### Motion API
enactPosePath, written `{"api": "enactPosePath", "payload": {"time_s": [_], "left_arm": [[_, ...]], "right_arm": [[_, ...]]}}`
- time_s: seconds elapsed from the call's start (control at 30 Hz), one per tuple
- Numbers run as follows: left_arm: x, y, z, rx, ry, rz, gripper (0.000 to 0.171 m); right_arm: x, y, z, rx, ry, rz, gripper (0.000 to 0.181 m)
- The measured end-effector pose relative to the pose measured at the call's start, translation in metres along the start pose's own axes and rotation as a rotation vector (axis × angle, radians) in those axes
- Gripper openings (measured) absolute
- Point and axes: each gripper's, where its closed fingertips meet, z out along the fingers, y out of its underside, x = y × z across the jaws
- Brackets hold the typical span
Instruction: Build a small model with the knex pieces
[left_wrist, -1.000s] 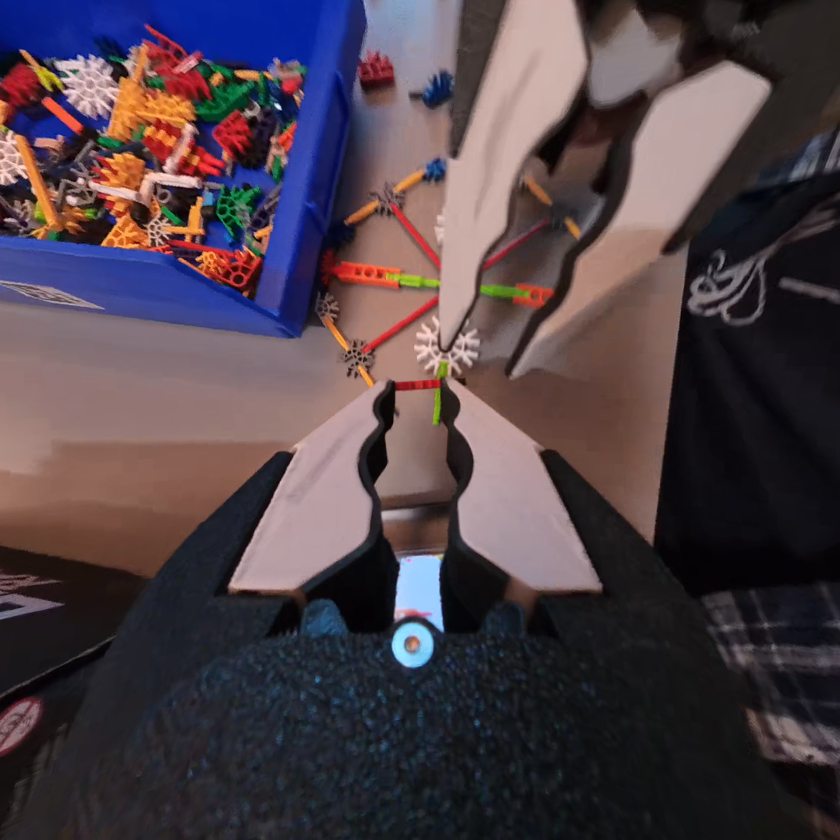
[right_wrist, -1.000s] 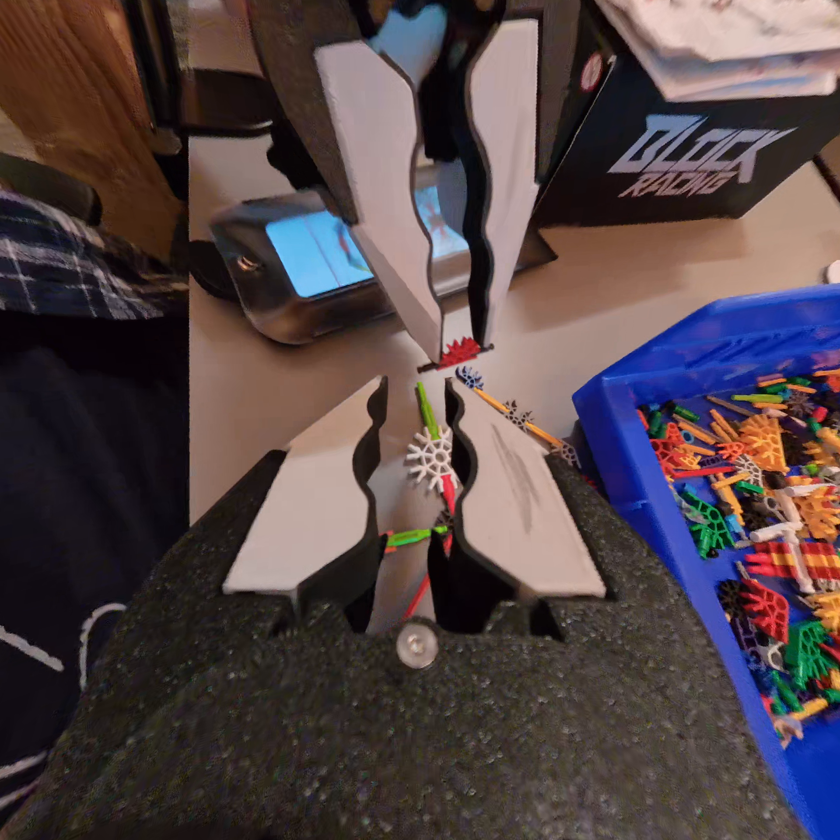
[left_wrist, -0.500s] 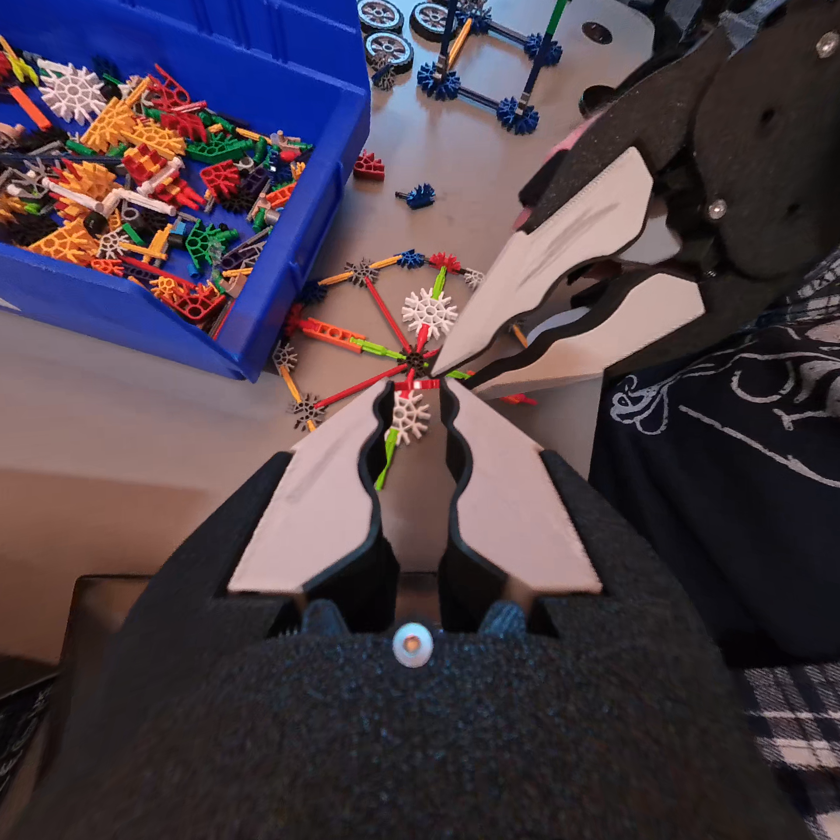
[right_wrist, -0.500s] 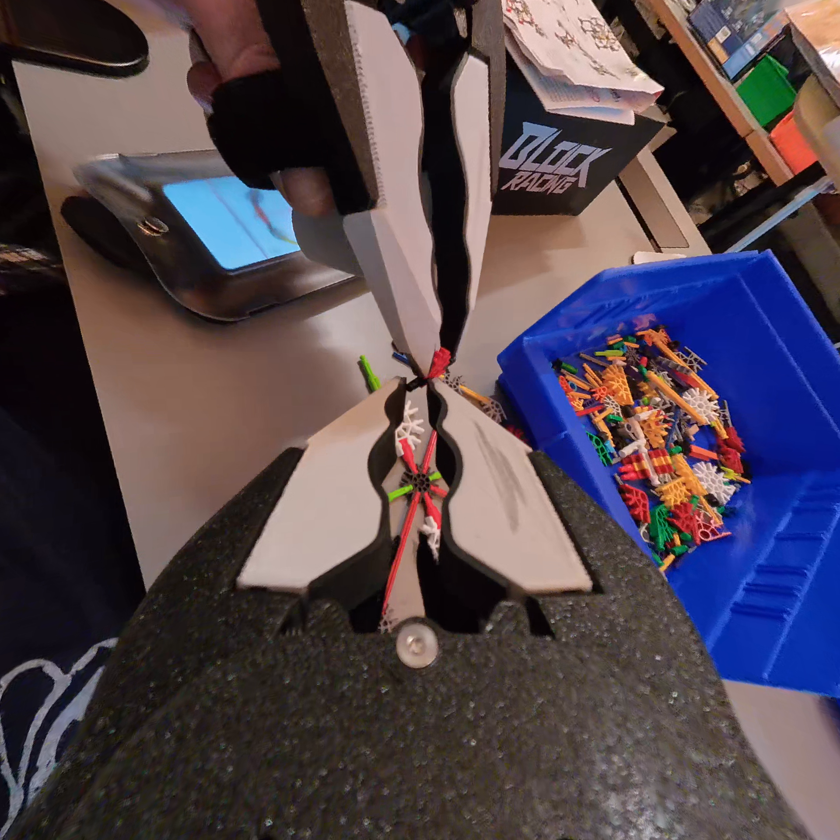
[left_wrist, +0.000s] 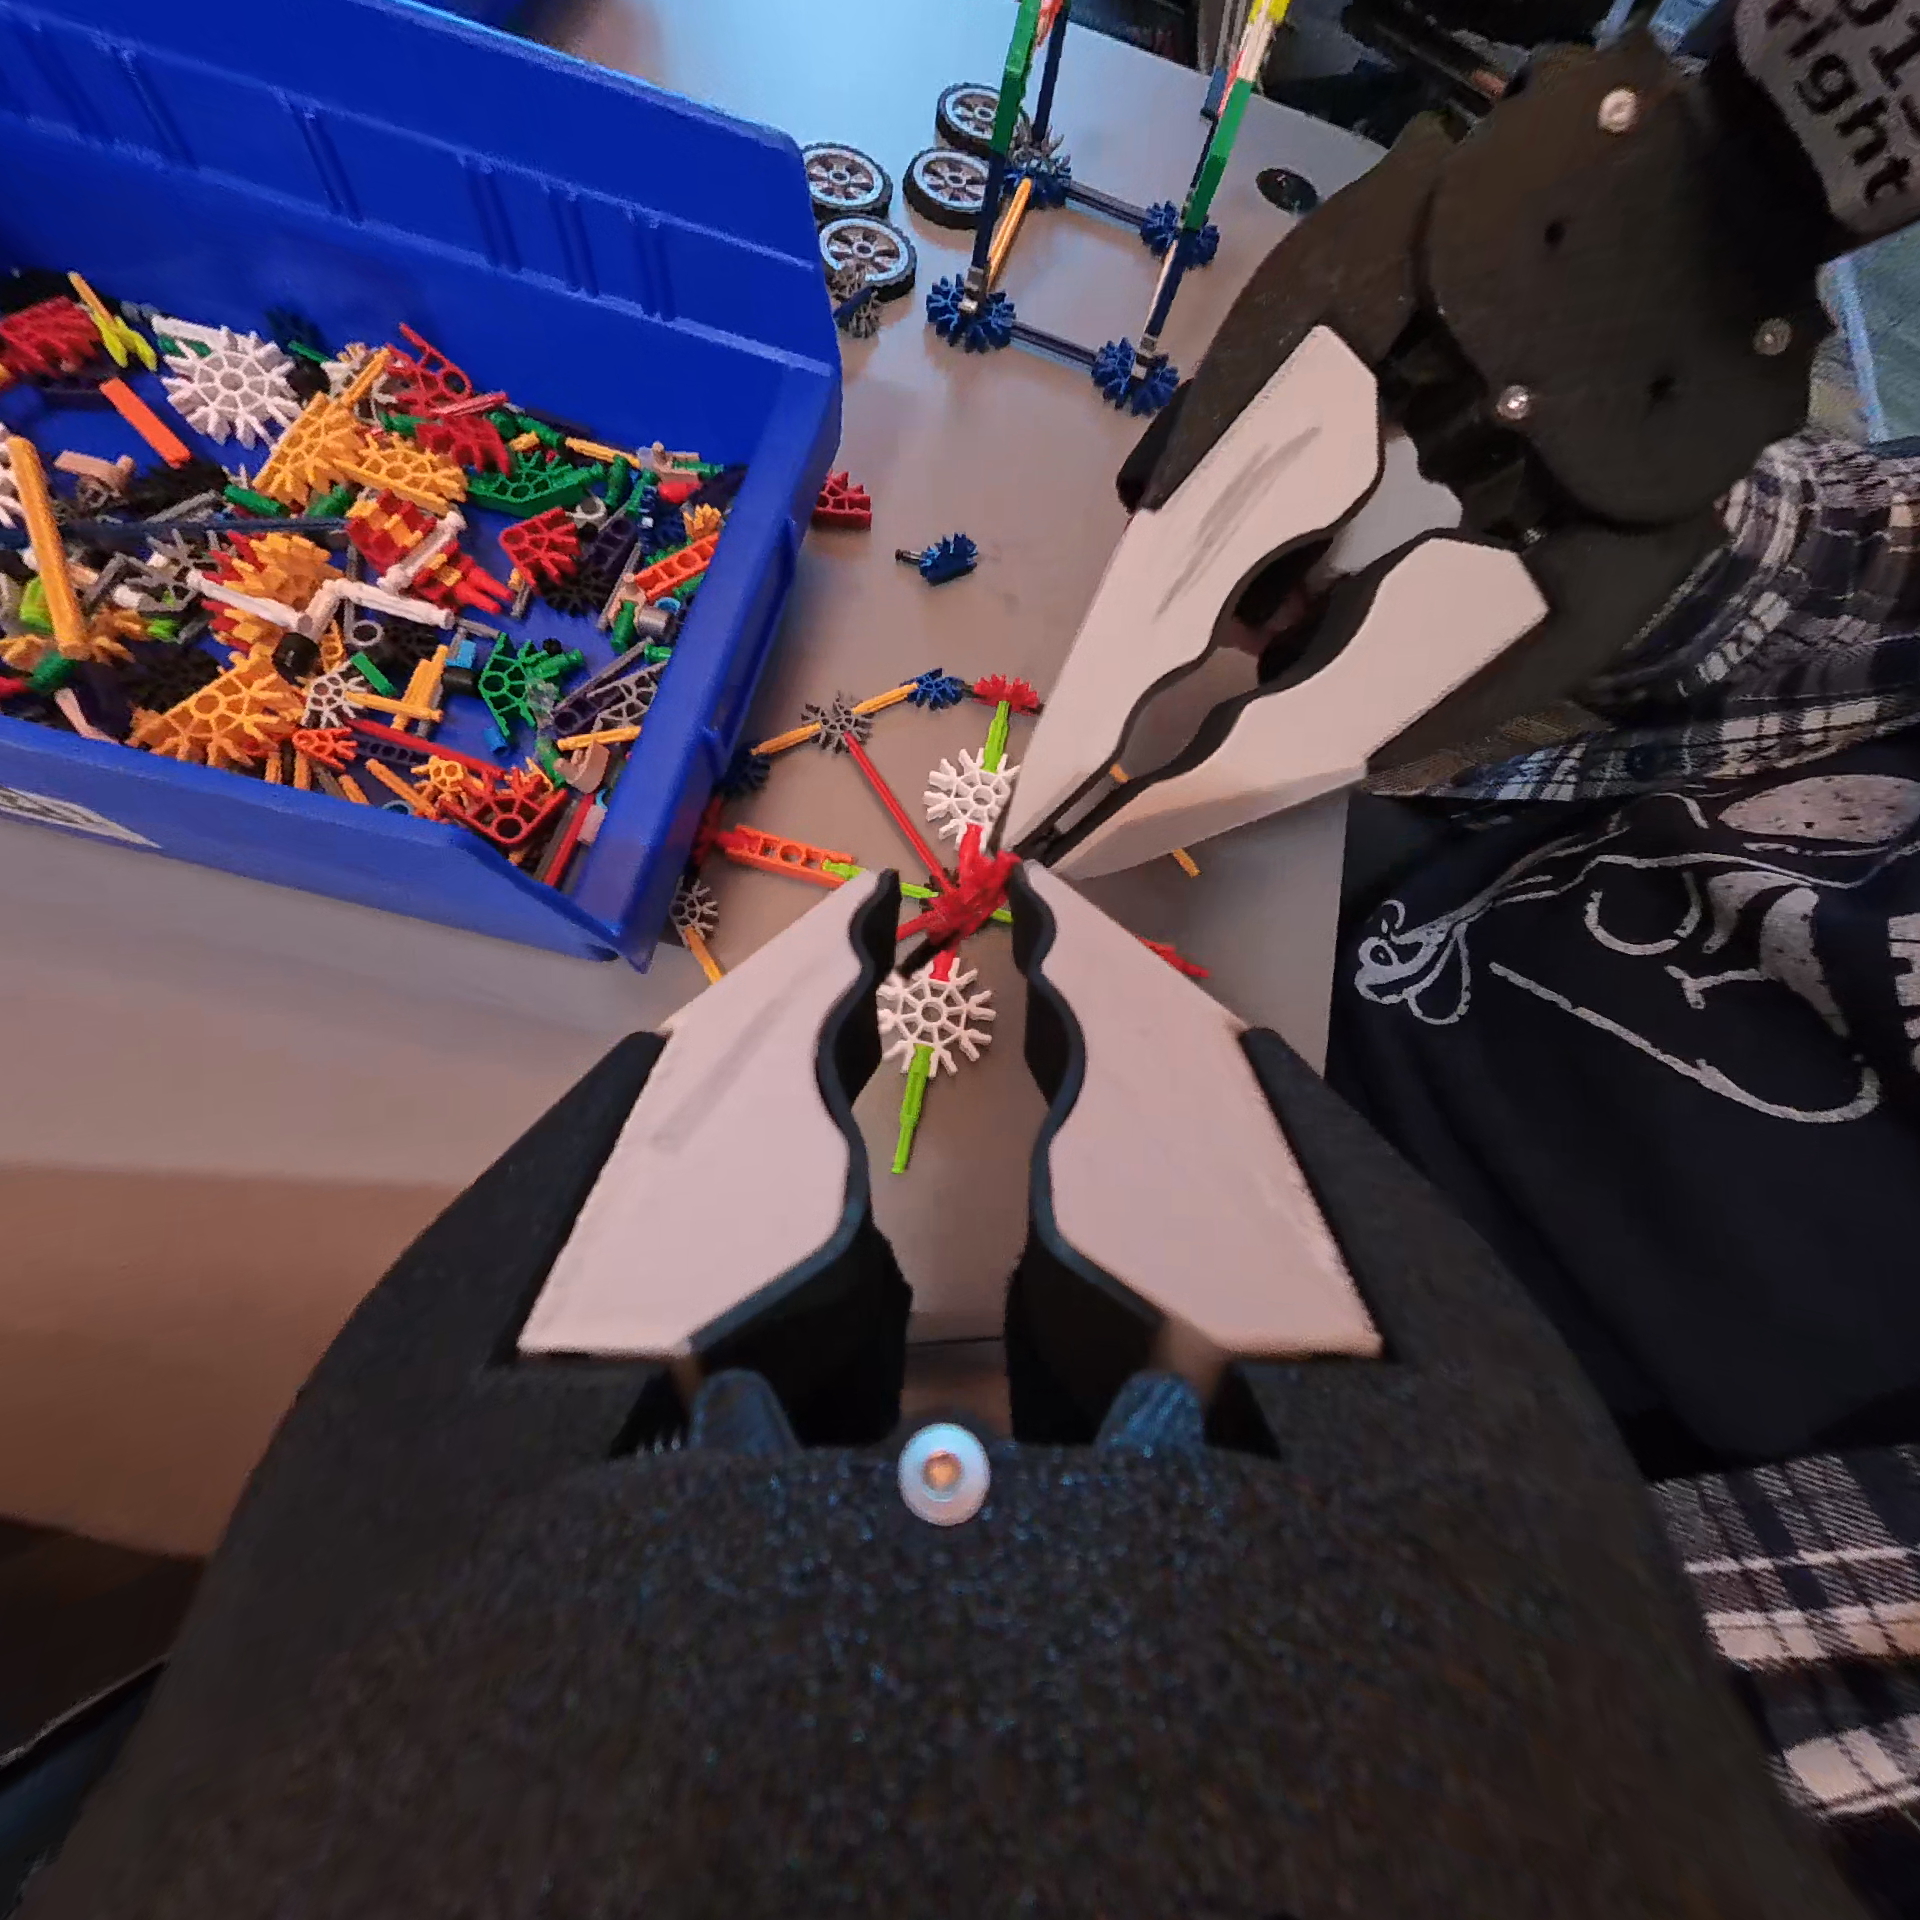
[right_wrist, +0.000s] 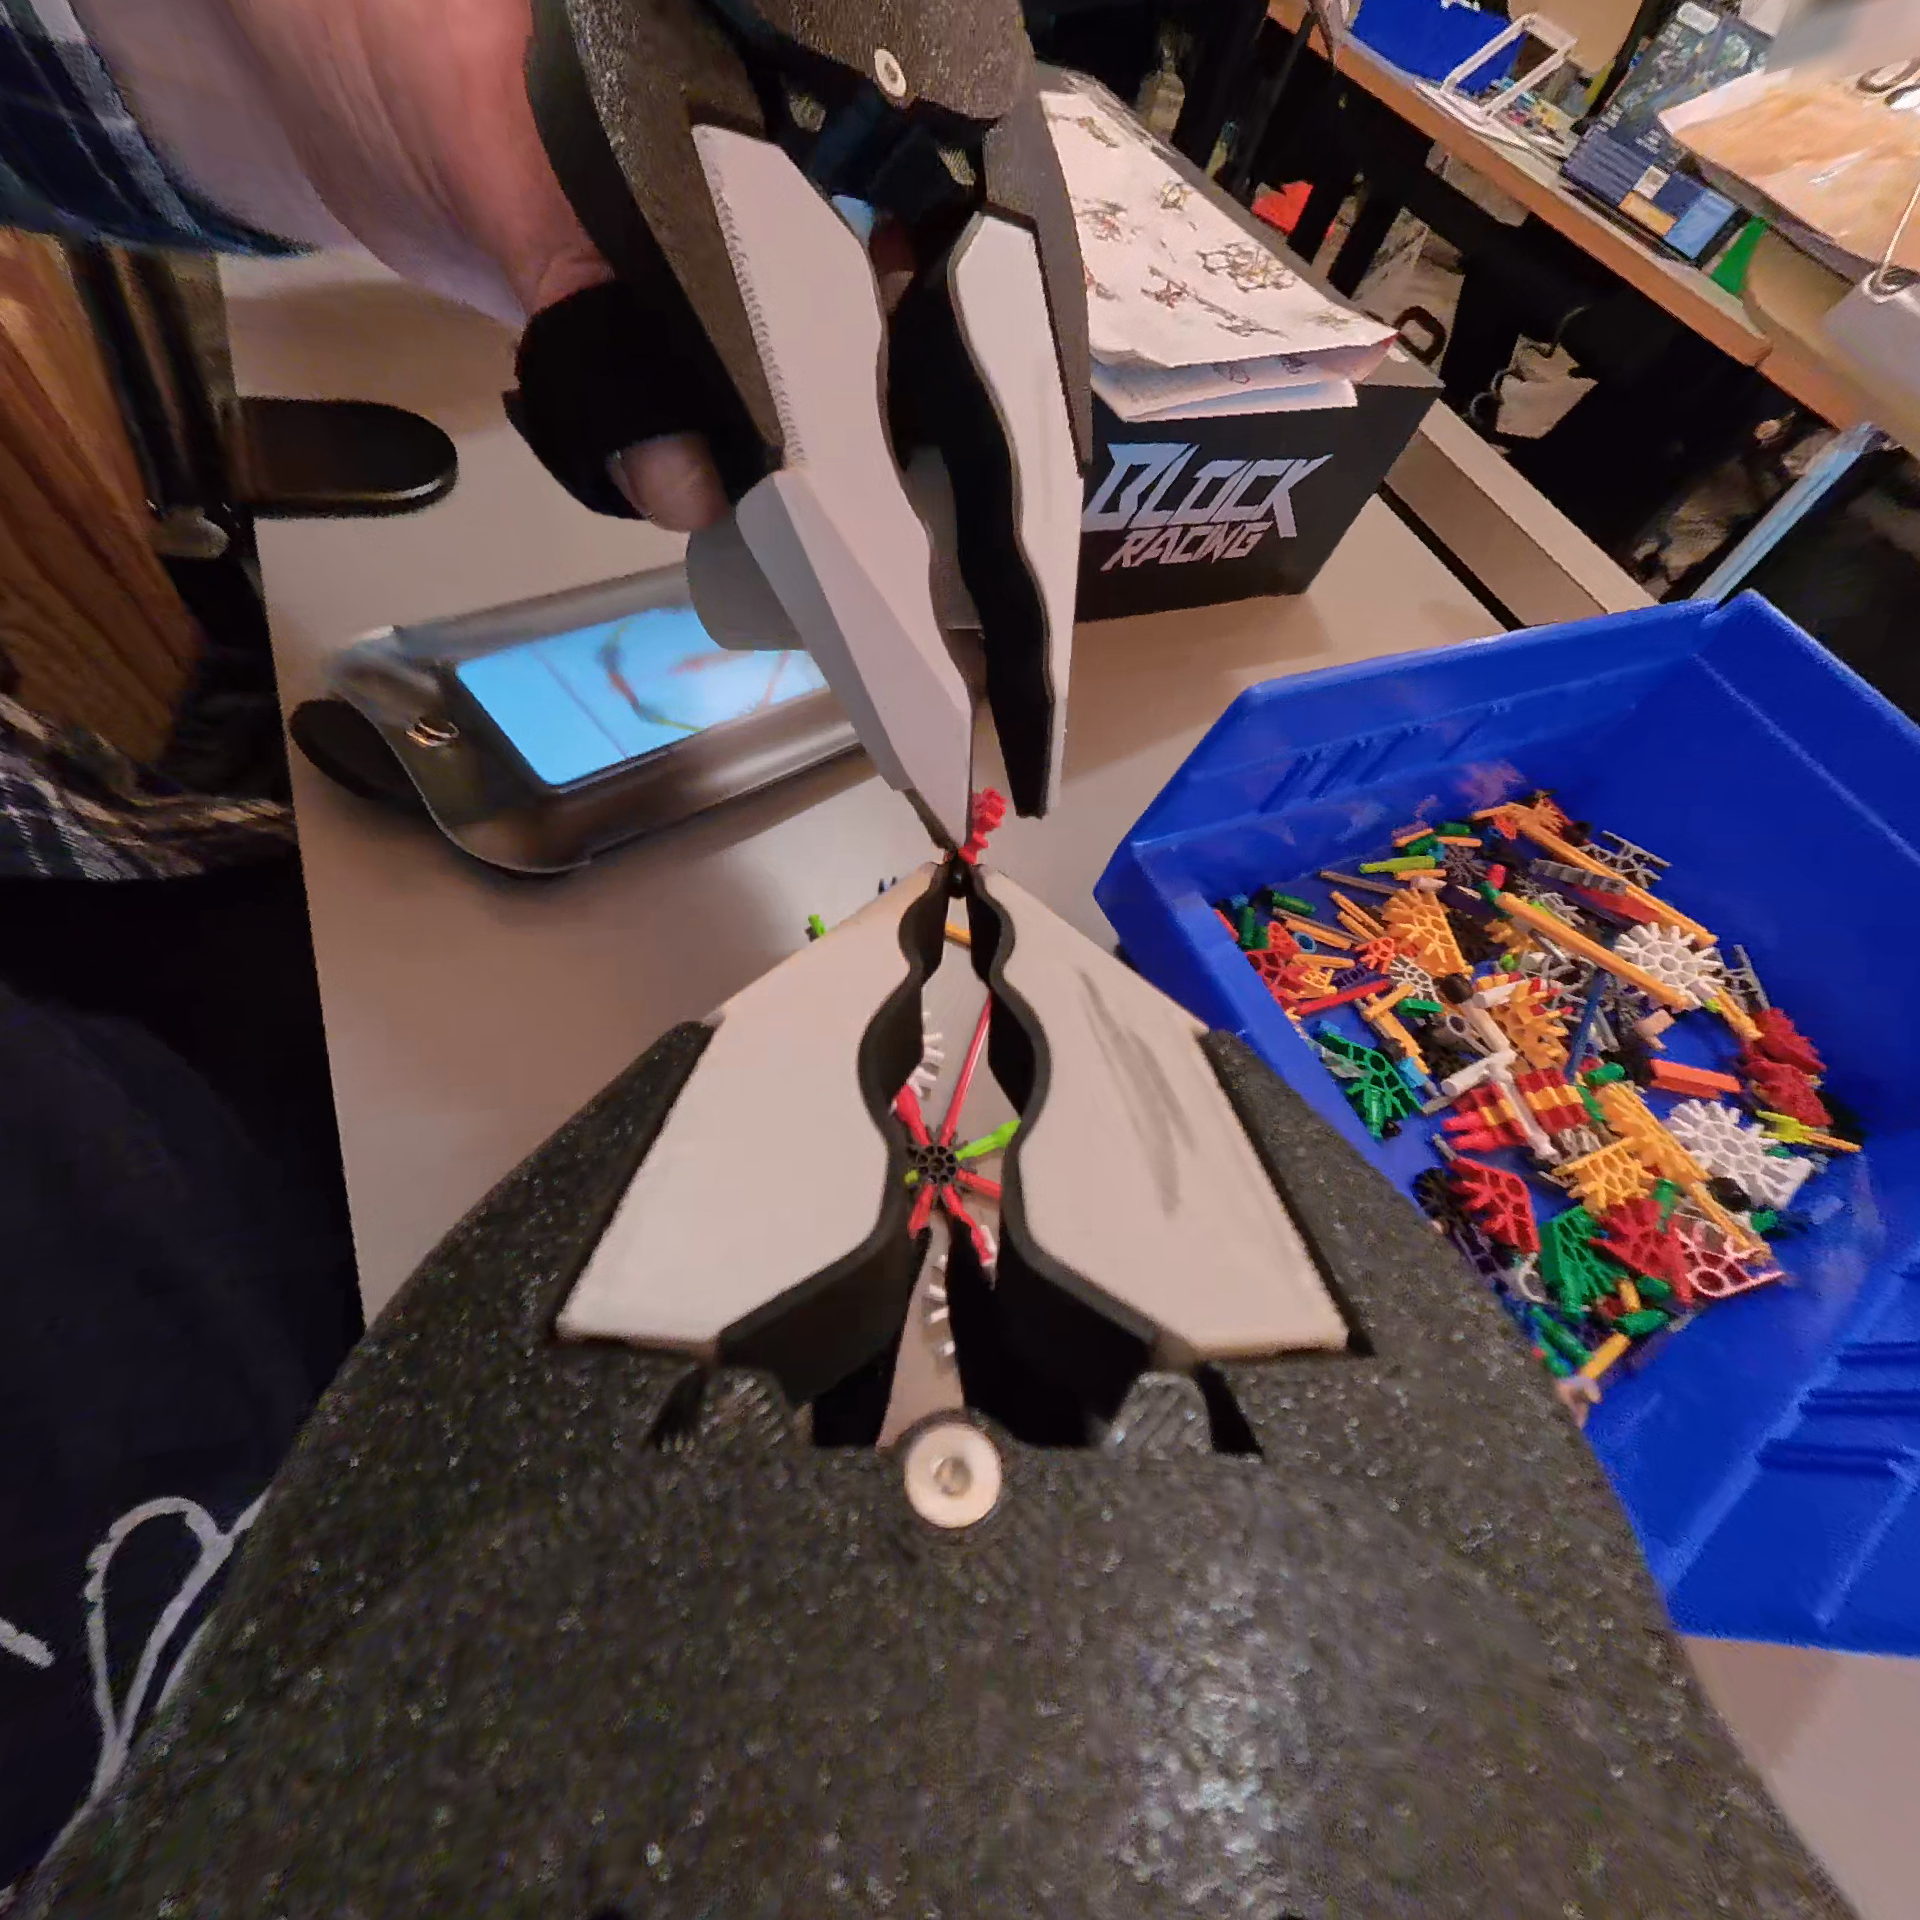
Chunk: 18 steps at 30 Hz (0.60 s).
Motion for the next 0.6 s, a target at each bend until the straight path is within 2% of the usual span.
{"api": "enactPosePath", "payload": {"time_s": [0.37, 0.6], "left_arm": [[0.004, 0.002, -0.002, 0.004, 0.039, 0.029, 0.018], [0.027, 0.004, 0.006, -0.017, 0.136, 0.102, 0.019]], "right_arm": [[-0.005, 0.003, -0.012, 0.078, -0.105, 0.143, 0.002], [-0.011, 0.007, -0.026, 0.111, -0.185, 0.205, 0.003]]}}
